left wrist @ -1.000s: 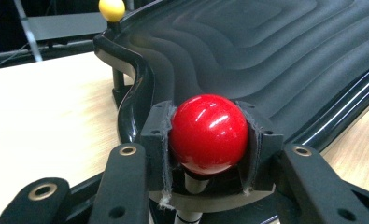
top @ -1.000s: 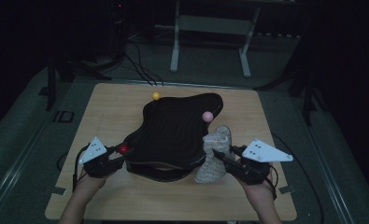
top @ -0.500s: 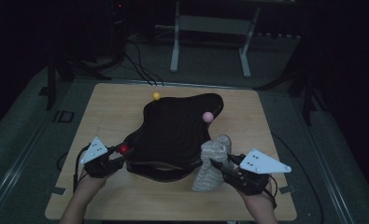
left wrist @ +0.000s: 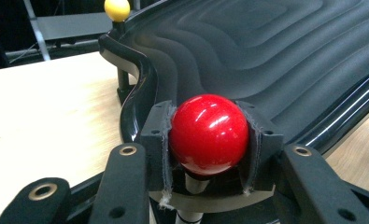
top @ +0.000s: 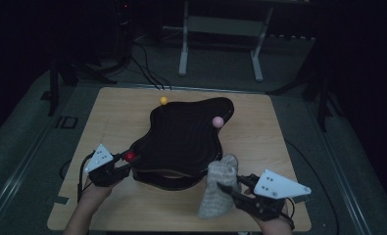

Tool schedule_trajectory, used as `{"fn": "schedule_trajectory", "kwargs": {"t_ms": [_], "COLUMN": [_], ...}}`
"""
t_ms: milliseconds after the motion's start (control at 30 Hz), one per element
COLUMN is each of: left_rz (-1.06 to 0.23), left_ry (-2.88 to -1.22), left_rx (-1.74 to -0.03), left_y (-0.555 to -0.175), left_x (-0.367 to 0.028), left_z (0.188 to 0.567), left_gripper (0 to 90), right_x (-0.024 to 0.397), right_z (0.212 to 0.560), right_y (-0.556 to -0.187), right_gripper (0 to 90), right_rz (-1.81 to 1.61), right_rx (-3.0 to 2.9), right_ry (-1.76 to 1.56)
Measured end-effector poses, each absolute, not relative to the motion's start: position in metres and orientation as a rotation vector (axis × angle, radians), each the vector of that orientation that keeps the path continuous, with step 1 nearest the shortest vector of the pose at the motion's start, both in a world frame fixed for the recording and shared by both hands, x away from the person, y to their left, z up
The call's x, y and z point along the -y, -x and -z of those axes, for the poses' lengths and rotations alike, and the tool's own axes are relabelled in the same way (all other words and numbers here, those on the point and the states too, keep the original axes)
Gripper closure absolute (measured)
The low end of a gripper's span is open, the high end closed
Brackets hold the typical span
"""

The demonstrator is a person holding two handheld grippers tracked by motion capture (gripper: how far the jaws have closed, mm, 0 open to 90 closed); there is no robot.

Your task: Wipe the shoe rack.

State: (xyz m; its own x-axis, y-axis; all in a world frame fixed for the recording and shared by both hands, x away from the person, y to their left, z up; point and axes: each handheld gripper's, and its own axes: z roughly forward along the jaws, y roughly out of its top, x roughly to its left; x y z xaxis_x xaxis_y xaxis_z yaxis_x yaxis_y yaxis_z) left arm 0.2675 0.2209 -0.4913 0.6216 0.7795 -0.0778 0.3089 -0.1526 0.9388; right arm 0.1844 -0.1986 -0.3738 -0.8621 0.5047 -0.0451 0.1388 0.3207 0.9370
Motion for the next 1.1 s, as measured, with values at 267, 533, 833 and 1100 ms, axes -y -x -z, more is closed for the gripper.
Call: {"fn": "schedule_trajectory", "kwargs": {"t_ms": [267,533,833,1100], "left_rz": [-0.511,-0.502,-0.503,-0.499], "left_ry": [-1.732,-1.733,-1.728,-1.715], "left_rx": [-0.888,-0.873,-0.877,-0.865], "left_y": [-0.268,-0.265,-0.262,-0.261], "left_x": [-0.222,-0.217,-0.211,-0.202], "left_z": [0.492,0.491,0.491,0.493], "left_gripper": [59.3,59.5,59.4,59.4], "right_x": [0.192,0.201,0.207,0.212], "right_z": [0.366,0.385,0.393,0.402], "right_y": [-0.181,-0.22,-0.222,-0.233], "right_gripper": [67.7,68.2,68.6,68.8], "right_rz": [-1.528,-1.448,-1.426,-1.385], "right_rx": [-2.287,-2.197,-2.184,-2.149], "right_ry": [-0.475,-0.684,-0.725,-0.805]}}
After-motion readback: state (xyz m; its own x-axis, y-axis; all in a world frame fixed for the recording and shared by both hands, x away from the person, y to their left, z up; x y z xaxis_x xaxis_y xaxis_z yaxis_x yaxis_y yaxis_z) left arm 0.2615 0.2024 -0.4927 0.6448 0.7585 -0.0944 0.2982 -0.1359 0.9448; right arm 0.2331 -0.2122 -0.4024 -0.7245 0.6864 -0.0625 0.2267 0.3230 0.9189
